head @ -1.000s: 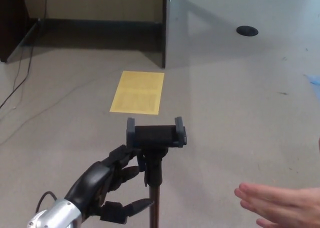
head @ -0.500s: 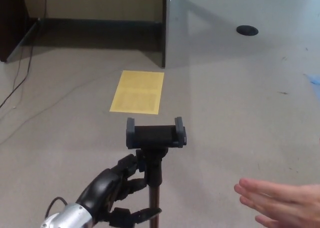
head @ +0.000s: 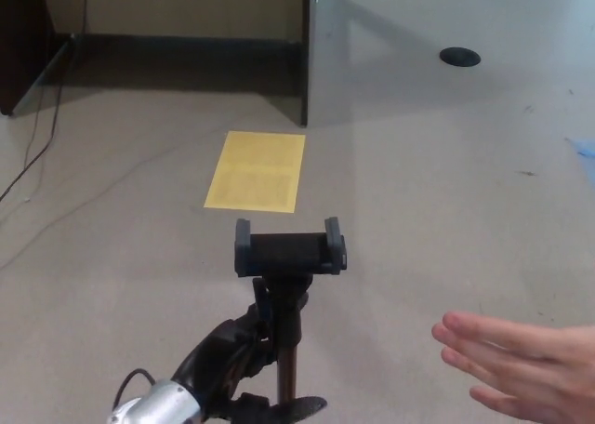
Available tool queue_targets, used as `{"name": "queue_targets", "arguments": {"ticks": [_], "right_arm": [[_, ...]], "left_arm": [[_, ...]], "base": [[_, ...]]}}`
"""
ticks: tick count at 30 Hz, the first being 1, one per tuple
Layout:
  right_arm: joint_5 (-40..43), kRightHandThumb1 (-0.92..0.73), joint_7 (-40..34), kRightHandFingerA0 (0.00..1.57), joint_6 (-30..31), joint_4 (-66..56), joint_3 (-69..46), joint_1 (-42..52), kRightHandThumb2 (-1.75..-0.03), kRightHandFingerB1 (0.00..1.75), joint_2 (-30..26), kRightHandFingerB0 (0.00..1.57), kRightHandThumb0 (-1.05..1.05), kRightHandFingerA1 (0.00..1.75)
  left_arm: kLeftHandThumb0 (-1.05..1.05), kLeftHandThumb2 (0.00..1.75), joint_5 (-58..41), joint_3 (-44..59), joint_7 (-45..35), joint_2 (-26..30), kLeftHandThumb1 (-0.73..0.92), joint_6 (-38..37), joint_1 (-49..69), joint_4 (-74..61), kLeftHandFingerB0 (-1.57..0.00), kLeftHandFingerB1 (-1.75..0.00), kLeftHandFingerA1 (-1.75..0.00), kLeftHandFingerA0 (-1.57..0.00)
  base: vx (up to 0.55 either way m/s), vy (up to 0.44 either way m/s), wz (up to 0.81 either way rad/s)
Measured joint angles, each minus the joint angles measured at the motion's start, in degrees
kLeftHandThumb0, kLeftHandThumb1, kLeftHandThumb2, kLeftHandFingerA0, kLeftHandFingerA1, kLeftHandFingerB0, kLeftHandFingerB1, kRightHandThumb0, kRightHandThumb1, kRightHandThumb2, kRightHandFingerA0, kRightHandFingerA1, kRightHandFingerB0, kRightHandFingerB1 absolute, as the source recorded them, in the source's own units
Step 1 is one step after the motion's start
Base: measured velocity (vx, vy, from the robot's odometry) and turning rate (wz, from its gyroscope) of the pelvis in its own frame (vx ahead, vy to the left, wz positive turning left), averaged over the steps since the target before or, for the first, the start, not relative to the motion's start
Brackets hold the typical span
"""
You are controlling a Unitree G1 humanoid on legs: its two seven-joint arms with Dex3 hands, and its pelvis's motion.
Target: There is a tripod standing in front of the robot and the robot extends its left arm to grab it. It lifts the tripod and passes it to a person.
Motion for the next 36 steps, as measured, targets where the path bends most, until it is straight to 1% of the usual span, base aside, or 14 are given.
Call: {"name": "queue_targets", "arguments": {"ticks": [1,2,3,4,14,16,17,23,28,29,30,31,34,36], "right_arm": [[0.0,-0.68,0.0,0.71,0.0,0.0,0.1,0.1,-0.6,0.37,0.0,0.52,-0.43,0.43],[-0.2,-0.69,0.0,0.72,-0.1,0.0,0.3,0.3,-0.6,0.36,0.0,0.52,-0.44,0.42],[-0.2,-0.68,0.0,0.71,-0.2,0.0,0.4,0.4,-0.59,0.36,0.0,0.53,-0.43,0.41],[-0.3,-0.69,0.0,0.71,-0.2,0.0,0.6,0.4,-0.61,0.38,0.0,0.54,-0.41,0.43],[-1.0,-0.68,-0.1,0.74,-0.2,0.0,1.4,-0.3,-0.6,0.37,0.0,0.56,-0.42,0.42],[-1.1,-0.68,-0.2,0.74,-0.3,0.0,1.5,-0.1,-0.6,0.37,0.0,0.56,-0.41,0.42],[-1.2,-0.68,-0.2,0.75,-0.3,0.0,1.5,-0.1,-0.59,0.37,0.0,0.57,-0.4,0.42],[-1.4,-0.68,-0.5,0.76,-0.7,0.0,1.6,0.4,-0.6,0.38,0.0,0.57,-0.42,0.43],[-1.8,-0.68,-0.6,0.75,-0.8,-0.2,1.7,0.3,-0.6,0.37,0.0,0.57,-0.41,0.42],[-1.9,-0.68,-0.6,0.76,-0.8,-0.2,1.8,0.3,-0.59,0.37,0.0,0.57,-0.41,0.43],[-2.0,-0.65,-0.7,0.74,-0.8,-0.3,1.8,0.4,-0.62,0.38,0.0,0.56,-0.45,0.44],[-2.1,-0.65,-0.7,0.73,-0.8,-0.3,1.8,0.4,-0.62,0.38,0.0,0.55,-0.45,0.44],[-2.2,-0.64,-0.7,0.74,-0.8,-0.3,1.7,0.4,-0.61,0.39,0.0,0.56,-0.43,0.44],[-2.3,-0.68,-0.8,0.76,-0.8,-0.4,1.7,0.3,-0.59,0.37,0.0,0.57,-0.41,0.42]], "left_arm": [[-0.49,0.71,0.2,-0.1,0.2,-0.2,0.33,0.1,0.0,0.2,-0.02,-0.13,-0.44,-0.03],[-0.49,0.52,0.4,-0.2,0.7,-0.8,0.42,0.4,-0.1,0.9,0.0,-0.18,-0.4,-0.17],[-0.48,0.7,0.6,-0.3,1.0,-1.1,0.32,0.6,-0.4,1.5,0.0,-0.14,-0.47,-0.09],[-0.44,0.52,0.8,-0.2,1.4,-1.5,0.41,1.0,-1.0,2.5,0.0,-0.16,-0.4,-0.2],[-0.44,0.53,1.8,2.8,4.6,-3.3,0.41,5.3,-6.3,5.8,0.0,-0.14,-0.39,-0.16],[-0.43,0.52,2.0,2.9,5.0,-3.5,0.42,6.1,-6.3,5.6,0.0,-0.17,-0.41,-0.2],[-0.47,0.69,2.1,2.8,5.1,-3.6,0.33,6.4,-6.2,5.5,0.0,-0.14,-0.52,-0.26],[-0.51,0.72,2.7,1.7,5.7,-4.0,0.39,7.4,-5.9,5.4,0.0,-0.1,-0.58,-0.59],[-0.56,0.73,2.7,0.8,5.6,-4.3,0.36,7.4,-5.6,5.4,0.0,-0.11,-0.57,-0.49],[-0.51,0.73,2.7,0.5,5.6,-4.6,0.38,7.4,-5.6,5.4,0.0,-0.15,-0.61,-0.6],[-0.5,0.58,2.7,0.1,5.6,-4.8,0.55,7.4,-5.4,5.3,0.0,-0.19,-0.57,-0.79],[-0.49,0.58,2.7,-0.3,5.6,-4.8,0.6,7.4,-5.3,5.3,0.0,-0.23,-0.52,-0.79],[-0.35,0.64,3.7,-2.4,5.7,-4.9,0.77,7.2,-5.1,5.3,-0.17,-0.28,-0.63,-0.99],[-0.24,0.64,4.2,-3.3,5.8,-5.0,0.82,7.0,-5.1,5.1,-0.47,-0.39,-0.85,-1.07]], "base": [[0.0,0.0,0.0],[0.0,0.0,0.0],[0.0,0.0,0.0],[0.0,0.0,0.0],[0.0,0.0,0.0],[0.0,0.0,0.0],[0.0,0.0,0.0],[0.0,0.0,0.0],[0.0,0.0,0.0],[0.0,0.0,0.0],[0.0,0.0,0.0],[0.0,0.0,0.0],[0.0,0.0,0.0],[0.0,0.0,0.0]]}}
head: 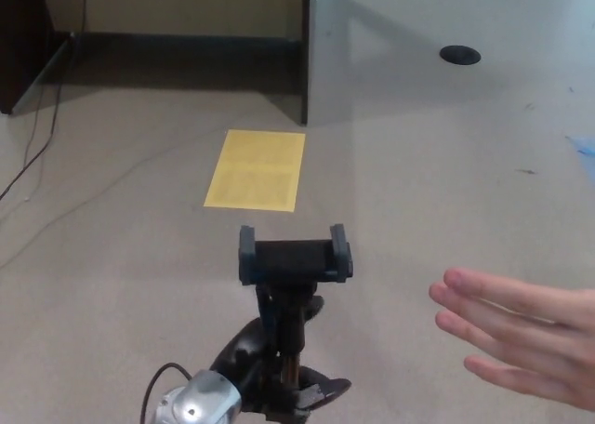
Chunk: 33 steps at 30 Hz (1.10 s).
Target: There is a tripod standing in front of the robot and the robot extends its left arm to grab it. It lifts the tripod and passes it to a person.
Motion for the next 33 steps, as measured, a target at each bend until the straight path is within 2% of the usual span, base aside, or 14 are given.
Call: {"name": "queue_targets", "arguments": {"ticks": [1,2,4,6,9,10,15,16,19,20,21,24,28,33], "right_arm": [[0.0,-0.68,0.0,0.77,0.0,-0.1,0.0,0.0,-0.6,0.37,0.0,0.56,-0.42,0.43],[-0.1,-0.68,0.0,0.77,0.0,-0.3,0.0,0.0,-0.6,0.37,0.0,0.56,-0.42,0.43],[-0.1,-0.68,0.0,0.74,0.0,-0.4,0.0,-0.2,-0.61,0.38,0.0,0.57,-0.4,0.43],[-0.1,-0.67,0.0,0.76,0.0,-0.3,0.0,-0.5,-0.59,0.37,-0.1,0.57,-0.41,0.42],[-0.1,-0.68,0.0,0.75,0.0,-0.5,0.0,-0.7,-0.59,0.37,-0.1,0.57,-0.4,0.42],[-0.1,-0.68,0.0,0.75,0.0,-0.7,0.0,-0.7,-0.59,0.37,-0.1,0.57,-0.4,0.42],[-0.1,-0.67,0.3,0.75,0.2,-1.0,-0.2,-0.7,-0.59,0.37,-0.1,0.57,-0.4,0.42],[-0.1,-0.68,0.3,0.76,0.3,-1.0,-0.2,-0.7,-0.59,0.38,-0.1,0.57,-0.4,0.42],[-0.1,-0.67,0.3,0.76,0.4,-1.0,-0.1,-0.8,-0.59,0.37,-0.1,0.58,-0.41,0.42],[-0.1,-0.68,0.3,0.75,0.4,-1.1,-0.1,-0.9,-0.59,0.38,-0.1,0.58,-0.41,0.42],[-0.2,-0.68,0.3,0.75,0.4,-1.1,0.0,-1.0,-0.59,0.38,-0.1,0.58,-0.4,0.43],[-0.2,-0.68,0.4,0.76,0.4,-1.1,0.2,-1.6,-0.61,0.39,-0.1,0.59,-0.42,0.44],[-0.5,-0.68,0.4,0.78,0.4,-1.4,0.8,-1.9,-0.59,0.39,-0.1,0.61,-0.42,0.43],[-0.5,-0.64,0.4,0.76,0.4,-2.1,1.0,-1.9,-0.63,0.4,-0.1,0.57,-0.46,0.46]], "left_arm": [[-0.13,0.67,0.1,-0.2,0.0,-0.1,0.8,-0.2,0.0,-0.2,-0.76,-0.55,-1.22,-1.02],[-0.13,0.67,0.1,-0.3,-0.1,-0.2,0.8,-0.4,0.1,-0.3,-0.76,-0.55,-1.22,-1.02],[-0.08,0.79,0.0,-0.3,-0.2,-0.7,0.75,-1.2,0.4,-0.5,-0.78,-0.81,-1.34,-0.98],[-0.08,0.77,-0.2,-0.2,-0.4,-1.0,0.77,-2.4,0.6,-0.3,-0.73,-1.0,-1.38,-0.95],[-0.07,0.78,0.0,-0.3,-0.2,-1.3,0.78,-3.4,0.8,-0.3,-0.71,-1.07,-1.37,-0.94],[-0.04,0.84,0.2,-0.4,0.1,-1.3,0.75,-3.8,0.8,-0.2,-0.68,-1.18,-1.44,-0.88],[-0.04,0.79,0.1,0.6,0.4,-1.7,0.83,-4.8,1.1,0.2,-0.63,-1.21,-1.49,-0.87],[-0.03,0.86,0.0,0.9,0.4,-1.7,0.79,-5.2,1.1,0.4,-0.59,-1.28,-1.52,-0.85],[-0.02,0.84,-0.6,2.5,0.4,-2.4,0.79,-5.8,1.1,0.5,-0.64,-1.23,-1.49,-0.88],[0.01,0.82,-0.7,2.9,0.4,-2.8,0.82,-5.8,1.1,0.2,-0.71,-1.2,-1.5,-0.91],[-0.01,0.74,-0.8,3.2,0.4,-3.2,0.87,-5.8,1.1,-0.2,-0.7,-1.21,-1.5,-0.92],[-0.01,0.81,-1.1,3.6,0.4,-4.3,0.83,-5.8,0.5,-2.4,-0.73,-1.22,-1.5,-0.94],[-0.03,0.79,-1.5,3.7,0.2,-5.6,0.83,-5.9,-1.2,-6.7,-0.76,-1.22,-1.47,-0.97],[-0.08,0.86,-2.5,3.3,-0.5,-7.8,0.76,-4.8,-3.9,-13.2,-0.78,-1.23,-1.41,-1.03]], "base": [[0.0,0.0,0.0],[0.0,0.0,0.0],[0.0,0.0,0.0],[0.0,0.0,0.0],[0.0,0.0,0.0],[0.0,0.0,0.0],[0.0,0.0,0.0],[0.0,0.0,0.0],[0.0,0.0,0.0],[0.0,0.0,0.0],[0.0,0.0,0.0],[0.0,0.0,0.0],[0.0,0.0,0.0],[0.0,0.0,0.0]]}}
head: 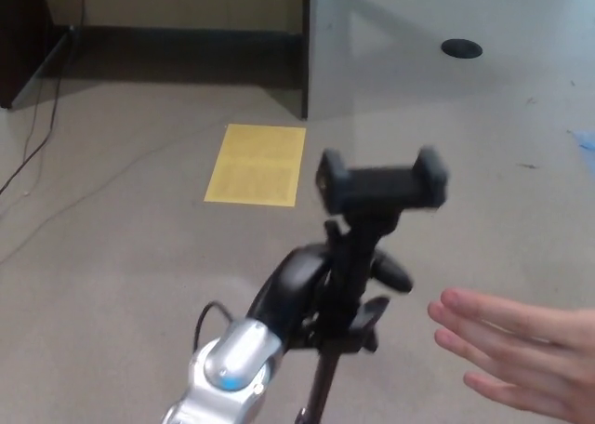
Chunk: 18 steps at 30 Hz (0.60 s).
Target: There is a tripod standing in front of the robot and the robot extends its left arm to grab it. It lifts the tripod and passes it to a person.
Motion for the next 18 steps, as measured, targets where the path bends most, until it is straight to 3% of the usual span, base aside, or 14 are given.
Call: {"name": "queue_targets", "arguments": {"ticks": [1,5,13,18], "right_arm": [[0.0,-0.64,0.0,0.74,0.0,0.0,0.0,0.0,-0.62,0.4,0.0,0.57,-0.45,0.45],[0.0,-0.65,0.1,0.74,0.0,0.0,0.1,0.1,-0.62,0.39,-0.1,0.57,-0.44,0.44],[0.0,-0.68,0.5,0.75,0.4,0.1,0.2,0.0,-0.59,0.38,-0.1,0.57,-0.41,0.43],[0.0,-0.66,0.7,0.73,0.6,0.3,0.4,-0.2,-0.62,0.39,-0.1,0.55,-0.45,0.44]], "left_arm": [[-0.13,0.85,0.0,-0.3,-0.2,-0.2,0.72,0.2,-0.7,-0.9,-0.82,-1.17,-1.31,-1.09],[-0.13,0.84,-0.1,-1.7,-0.4,-1.1,0.72,1.5,-1.4,-4.1,-0.84,-1.12,-1.28,-1.09],[-0.17,0.77,-0.1,-4.8,-1.0,-3.7,0.75,3.2,-4.3,-7.3,-0.86,-1.1,-1.28,-1.11],[-0.15,0.75,0.1,-6.4,-1.0,-5.1,0.74,5.0,-6.7,-9.4,-0.82,-1.12,-1.34,-1.03]], "base": [[0.0,0.0,0.0],[0.0,0.0,0.0],[0.0,0.0,0.0],[0.0,0.0,0.0]]}}
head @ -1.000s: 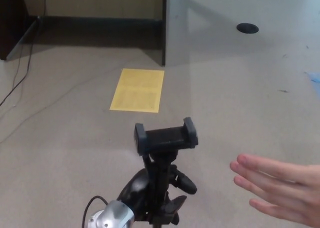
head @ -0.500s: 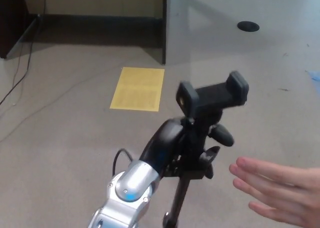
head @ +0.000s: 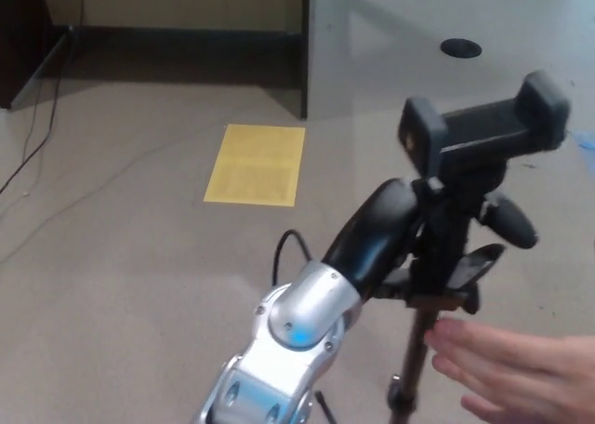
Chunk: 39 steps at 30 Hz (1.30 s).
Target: There is a tripod standing in front of the robot and the robot extends its left arm to grab it. It lifts the tripod and passes it to a person.
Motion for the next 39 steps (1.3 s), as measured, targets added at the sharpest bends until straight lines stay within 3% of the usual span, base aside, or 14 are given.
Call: {"name": "queue_targets", "arguments": {"ticks": [13,19,22,31,36,39], "right_arm": [[0.2,-0.66,1.2,0.72,0.2,0.6,0.2,-0.4,-0.61,0.39,0.0,0.56,-0.42,0.44],[0.1,-0.69,1.4,0.76,0.2,0.6,0.2,-0.7,-0.6,0.39,0.0,0.59,-0.41,0.43],[0.1,-0.65,1.4,0.74,0.2,0.3,0.3,-0.8,-0.62,0.4,0.0,0.58,-0.44,0.45],[0.1,-0.69,1.7,0.71,0.6,0.4,0.3,-1.3,-0.61,0.38,0.0,0.55,-0.41,0.43],[0.1,-0.7,1.9,0.73,0.6,0.6,0.2,-1.5,-0.61,0.39,0.0,0.57,-0.39,0.44],[0.2,-0.69,2.0,0.7,0.6,0.7,0.2,-1.5,-0.62,0.38,0.0,0.54,-0.42,0.43]], "left_arm": [[-0.16,0.74,-0.3,-3.0,0.0,-0.6,0.74,6.6,-2.3,-4.2,-0.82,-1.07,-1.32,-1.08],[-0.19,0.82,-0.3,-4.6,0.2,-0.4,0.69,8.8,-3.0,-5.1,-0.84,-1.07,-1.33,-1.07],[-0.17,0.76,-0.3,-7.2,0.4,-0.4,0.73,9.9,-3.0,-6.7,-0.8,-1.05,-1.37,-1.03],[-0.2,0.86,-0.1,-14.8,1.1,-0.4,0.67,10.3,-3.0,-11.8,-0.81,-1.15,-1.38,-1.04],[-0.19,0.8,0.0,-16.5,1.6,-0.4,0.7,10.4,-3.0,-14.1,-0.82,-1.07,-1.38,-1.0],[-0.14,0.82,0.0,-17.0,2.0,-0.4,0.69,10.4,-3.0,-15.4,-0.85,-1.01,-1.29,-1.07]], "base": [[0.0,0.0,0.0],[0.0,0.0,0.0],[0.0,0.0,0.0],[0.0,0.0,0.0],[0.0,0.0,0.0],[0.0,0.0,0.0]]}}
